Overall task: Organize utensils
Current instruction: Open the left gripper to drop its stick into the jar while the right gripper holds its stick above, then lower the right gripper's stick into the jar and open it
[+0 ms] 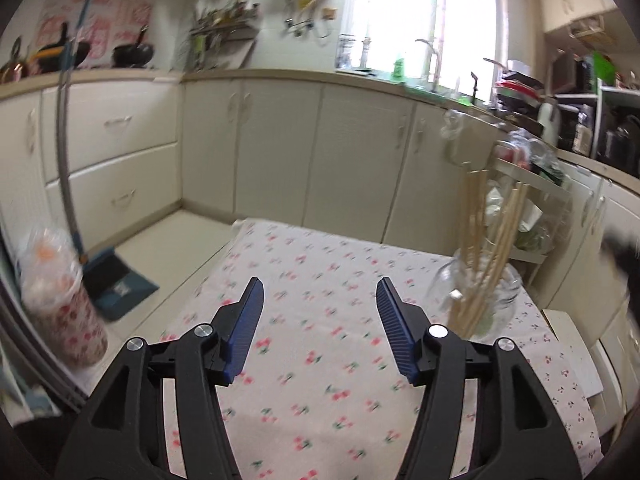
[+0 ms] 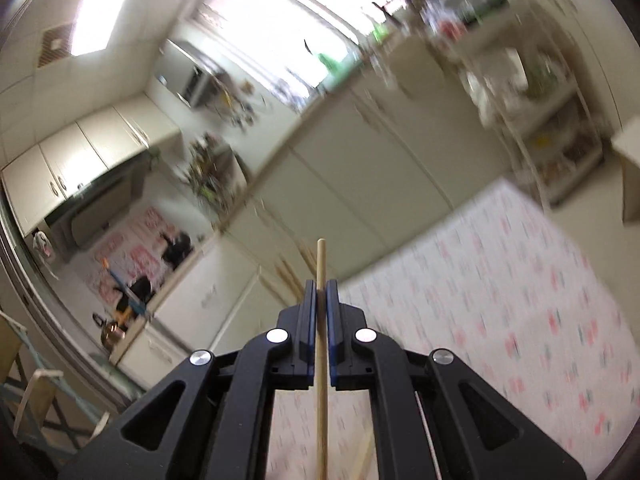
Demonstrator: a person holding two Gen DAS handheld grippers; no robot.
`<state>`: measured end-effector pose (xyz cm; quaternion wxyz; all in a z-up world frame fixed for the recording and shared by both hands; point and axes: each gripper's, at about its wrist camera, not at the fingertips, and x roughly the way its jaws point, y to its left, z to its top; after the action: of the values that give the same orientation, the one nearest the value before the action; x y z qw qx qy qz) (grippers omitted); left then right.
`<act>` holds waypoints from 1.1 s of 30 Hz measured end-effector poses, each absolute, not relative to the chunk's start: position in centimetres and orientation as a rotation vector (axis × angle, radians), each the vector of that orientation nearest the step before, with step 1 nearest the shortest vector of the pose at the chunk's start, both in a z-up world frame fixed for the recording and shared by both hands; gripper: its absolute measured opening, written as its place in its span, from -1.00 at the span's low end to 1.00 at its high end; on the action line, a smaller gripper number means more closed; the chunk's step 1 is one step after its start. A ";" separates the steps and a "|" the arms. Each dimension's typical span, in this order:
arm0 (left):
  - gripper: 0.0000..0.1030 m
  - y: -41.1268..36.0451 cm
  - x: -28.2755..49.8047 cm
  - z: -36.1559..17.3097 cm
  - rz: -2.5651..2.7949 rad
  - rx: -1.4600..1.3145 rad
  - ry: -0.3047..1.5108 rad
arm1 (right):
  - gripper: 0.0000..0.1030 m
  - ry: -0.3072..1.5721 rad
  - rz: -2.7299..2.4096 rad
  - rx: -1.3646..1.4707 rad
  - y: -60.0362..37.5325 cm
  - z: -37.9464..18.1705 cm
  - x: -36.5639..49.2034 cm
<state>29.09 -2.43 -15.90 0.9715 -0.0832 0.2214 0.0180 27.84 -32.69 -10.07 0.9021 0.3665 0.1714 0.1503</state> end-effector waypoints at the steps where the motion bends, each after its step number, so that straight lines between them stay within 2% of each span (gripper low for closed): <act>1: 0.08 -2.0 28.9 -16.2 0.044 -0.183 0.450 | -0.89 0.330 0.308 0.754 -32.5 -9.4 28.3; 8: 0.09 -0.9 29.1 -17.4 0.047 -0.242 0.451 | -0.89 0.170 0.220 0.600 -28.8 -5.5 32.7; 15: 0.12 -0.1 30.0 -18.2 0.038 -0.307 0.462 | -0.89 0.047 0.133 0.433 -25.0 -4.3 36.1; 33: 0.18 0.7 30.6 -19.0 0.020 -0.381 0.489 | -0.89 0.121 0.104 0.292 -22.0 -8.5 36.8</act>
<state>30.58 0.68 -19.05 0.9523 -0.1874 0.2405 0.0099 36.76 -22.02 -8.54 0.9862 0.1455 0.0601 0.0519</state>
